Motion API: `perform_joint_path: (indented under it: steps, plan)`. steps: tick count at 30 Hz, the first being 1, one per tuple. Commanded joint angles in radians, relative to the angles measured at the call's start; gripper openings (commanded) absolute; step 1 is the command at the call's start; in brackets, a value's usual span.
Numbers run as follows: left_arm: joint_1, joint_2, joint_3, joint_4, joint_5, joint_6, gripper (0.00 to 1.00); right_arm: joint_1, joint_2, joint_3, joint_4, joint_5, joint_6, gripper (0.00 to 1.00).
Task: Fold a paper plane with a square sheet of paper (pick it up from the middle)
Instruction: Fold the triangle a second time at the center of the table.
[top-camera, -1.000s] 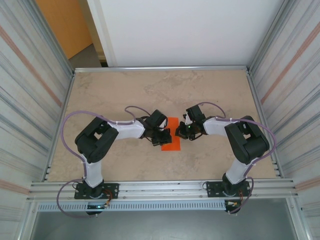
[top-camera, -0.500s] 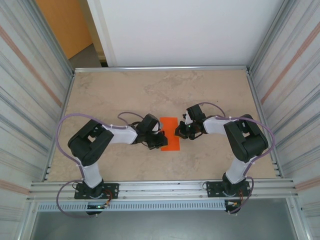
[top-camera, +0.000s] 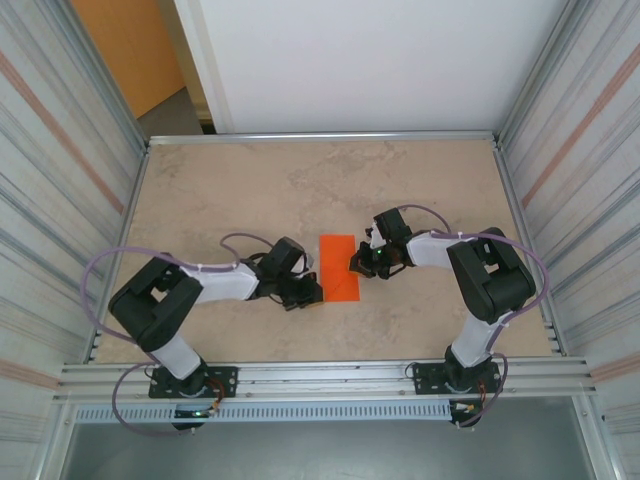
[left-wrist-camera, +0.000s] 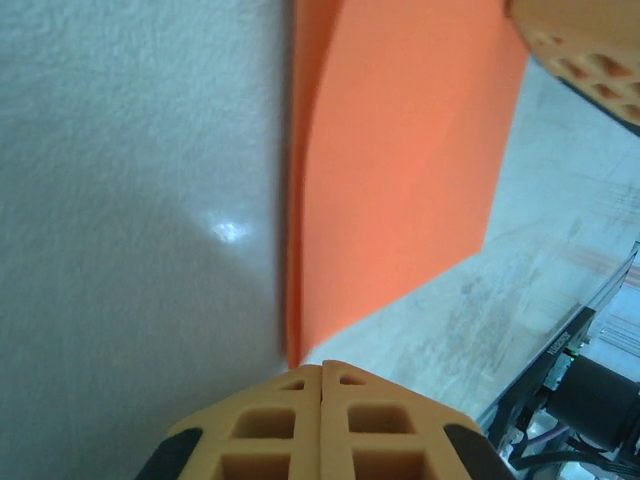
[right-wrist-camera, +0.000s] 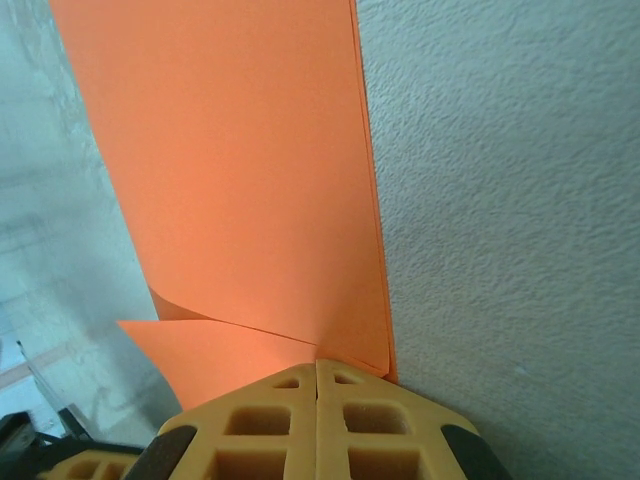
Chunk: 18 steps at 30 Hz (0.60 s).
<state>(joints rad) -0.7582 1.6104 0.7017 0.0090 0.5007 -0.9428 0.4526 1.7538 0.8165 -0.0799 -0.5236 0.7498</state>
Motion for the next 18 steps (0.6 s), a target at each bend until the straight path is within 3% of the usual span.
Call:
perform_joint_path:
  steps: [1,5,12,18]
  plan:
    - [0.0,-0.069,0.084,-0.073,-0.042,0.037,0.07,0.015,0.012,-0.003,-0.133,0.101,-0.009,0.07]
    - [0.021,-0.007,0.133,-0.048,-0.037,0.039,0.09,0.035,-0.083,0.049,-0.123,0.06,0.008,0.14]
    - [0.059,0.1,0.177,0.003,-0.031,0.025,0.1,0.03,-0.217,0.001,-0.074,0.077,0.106,0.38]
    - [0.093,0.156,0.201,0.017,-0.018,0.044,0.11,0.025,-0.258,-0.096,-0.002,0.087,0.21,0.42]
